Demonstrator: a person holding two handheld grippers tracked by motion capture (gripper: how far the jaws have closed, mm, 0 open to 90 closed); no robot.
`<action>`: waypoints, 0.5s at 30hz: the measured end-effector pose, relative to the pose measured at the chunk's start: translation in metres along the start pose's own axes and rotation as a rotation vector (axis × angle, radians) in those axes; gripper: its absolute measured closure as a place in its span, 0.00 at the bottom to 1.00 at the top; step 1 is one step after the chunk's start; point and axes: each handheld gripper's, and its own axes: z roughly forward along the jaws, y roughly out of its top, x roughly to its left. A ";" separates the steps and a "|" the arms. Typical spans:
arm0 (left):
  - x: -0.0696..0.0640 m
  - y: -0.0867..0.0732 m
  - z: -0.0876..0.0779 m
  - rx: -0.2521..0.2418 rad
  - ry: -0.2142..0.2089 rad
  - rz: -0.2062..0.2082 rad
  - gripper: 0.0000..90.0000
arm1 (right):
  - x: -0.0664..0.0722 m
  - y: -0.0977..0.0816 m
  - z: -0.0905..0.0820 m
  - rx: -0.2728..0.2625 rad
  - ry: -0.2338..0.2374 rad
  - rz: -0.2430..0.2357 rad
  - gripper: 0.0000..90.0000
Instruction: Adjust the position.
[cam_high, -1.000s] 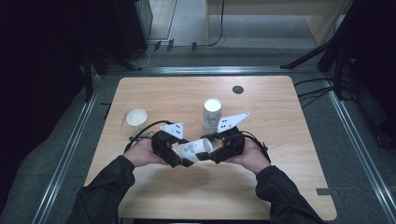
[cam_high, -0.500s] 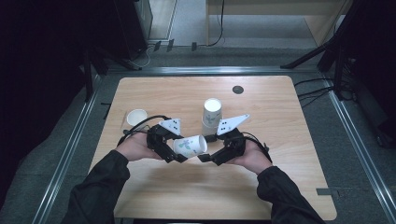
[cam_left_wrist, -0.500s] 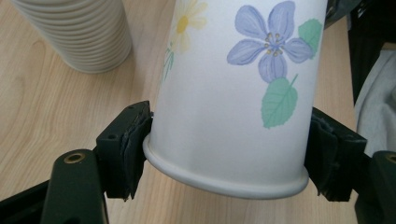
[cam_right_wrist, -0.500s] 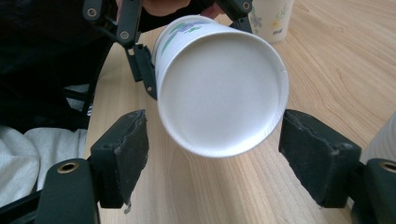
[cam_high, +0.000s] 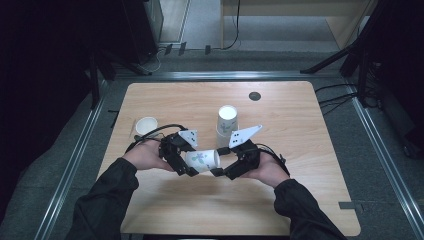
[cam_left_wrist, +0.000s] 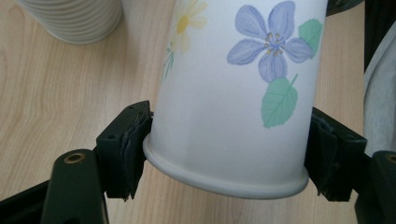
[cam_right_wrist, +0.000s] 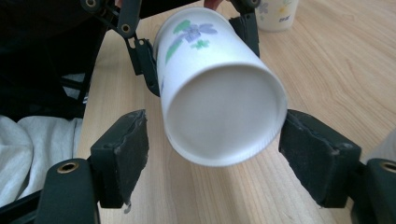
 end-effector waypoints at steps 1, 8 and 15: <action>0.000 0.000 0.001 0.006 -0.003 0.001 0.27 | 0.000 0.000 0.001 0.008 -0.001 -0.008 0.27; -0.005 0.005 0.007 0.035 -0.014 0.021 0.27 | 0.003 0.000 0.010 0.028 0.011 -0.021 0.27; -0.009 0.010 0.013 0.046 -0.033 0.042 0.27 | 0.006 0.001 0.015 0.045 0.029 -0.041 0.34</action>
